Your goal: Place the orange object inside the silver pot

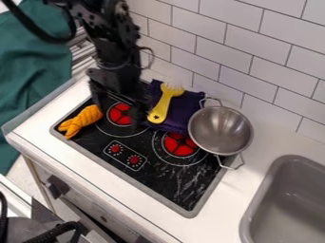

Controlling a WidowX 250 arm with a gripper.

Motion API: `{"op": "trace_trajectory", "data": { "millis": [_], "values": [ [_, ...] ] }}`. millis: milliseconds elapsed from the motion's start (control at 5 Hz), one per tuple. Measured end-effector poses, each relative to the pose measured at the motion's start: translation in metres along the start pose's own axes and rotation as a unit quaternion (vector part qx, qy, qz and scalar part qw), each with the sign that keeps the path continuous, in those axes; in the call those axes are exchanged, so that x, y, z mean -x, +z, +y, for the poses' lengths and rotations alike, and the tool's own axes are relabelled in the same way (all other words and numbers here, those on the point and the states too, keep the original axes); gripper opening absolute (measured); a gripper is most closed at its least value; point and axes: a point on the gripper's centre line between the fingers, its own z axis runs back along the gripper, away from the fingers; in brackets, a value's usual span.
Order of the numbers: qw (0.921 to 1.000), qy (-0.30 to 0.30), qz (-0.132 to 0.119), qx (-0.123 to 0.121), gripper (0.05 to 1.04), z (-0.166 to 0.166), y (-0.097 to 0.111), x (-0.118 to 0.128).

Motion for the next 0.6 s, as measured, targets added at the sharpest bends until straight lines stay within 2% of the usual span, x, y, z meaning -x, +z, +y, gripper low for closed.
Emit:
{"op": "trace_trajectory", "data": {
  "millis": [200,600],
  "values": [
    [0.9996,-0.005,0.027,-0.01,1.004,0.026,-0.014,-0.007],
    [0.9971,0.006,0.075,0.012,1.005,0.068,-0.058,0.008]
  ]
}}
